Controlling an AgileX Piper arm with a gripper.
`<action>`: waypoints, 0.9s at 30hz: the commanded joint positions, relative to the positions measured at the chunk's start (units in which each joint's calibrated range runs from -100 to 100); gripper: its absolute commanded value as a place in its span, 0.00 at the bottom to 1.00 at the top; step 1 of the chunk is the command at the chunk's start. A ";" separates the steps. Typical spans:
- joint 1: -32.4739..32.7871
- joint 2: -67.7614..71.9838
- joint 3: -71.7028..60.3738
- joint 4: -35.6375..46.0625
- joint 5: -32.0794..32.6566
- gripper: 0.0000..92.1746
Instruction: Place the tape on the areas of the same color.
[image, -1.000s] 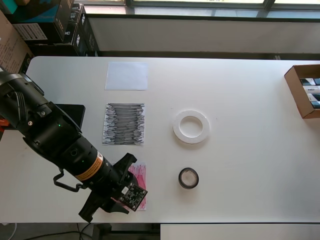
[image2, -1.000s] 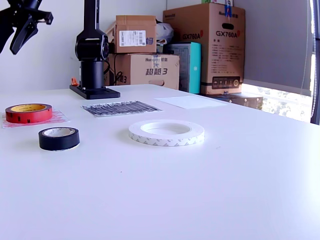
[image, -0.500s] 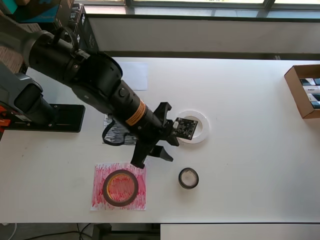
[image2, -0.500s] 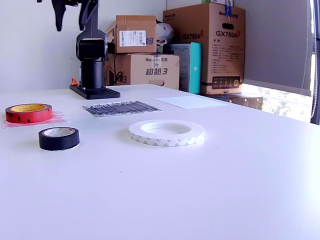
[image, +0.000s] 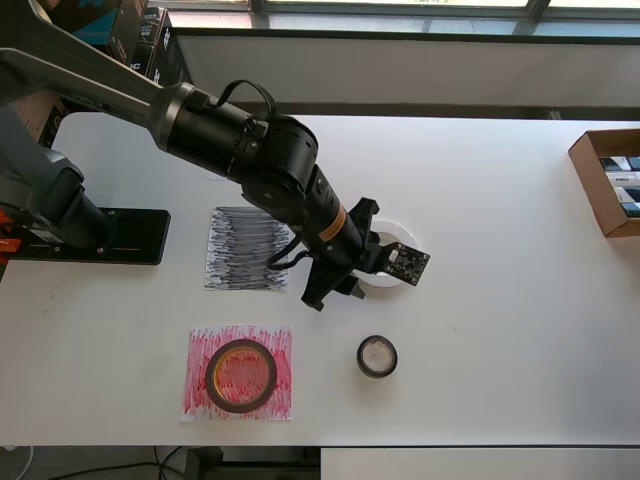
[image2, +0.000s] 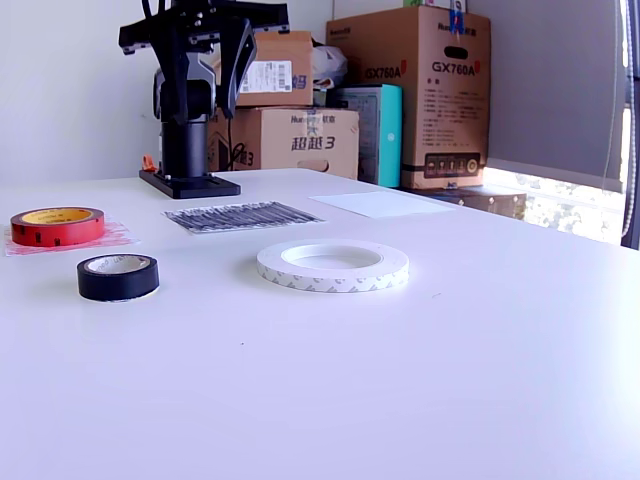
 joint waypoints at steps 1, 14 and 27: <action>1.07 2.61 -0.46 1.49 2.42 0.50; 2.80 8.13 -3.73 1.91 6.51 0.50; 4.54 11.03 -3.83 1.91 8.73 0.51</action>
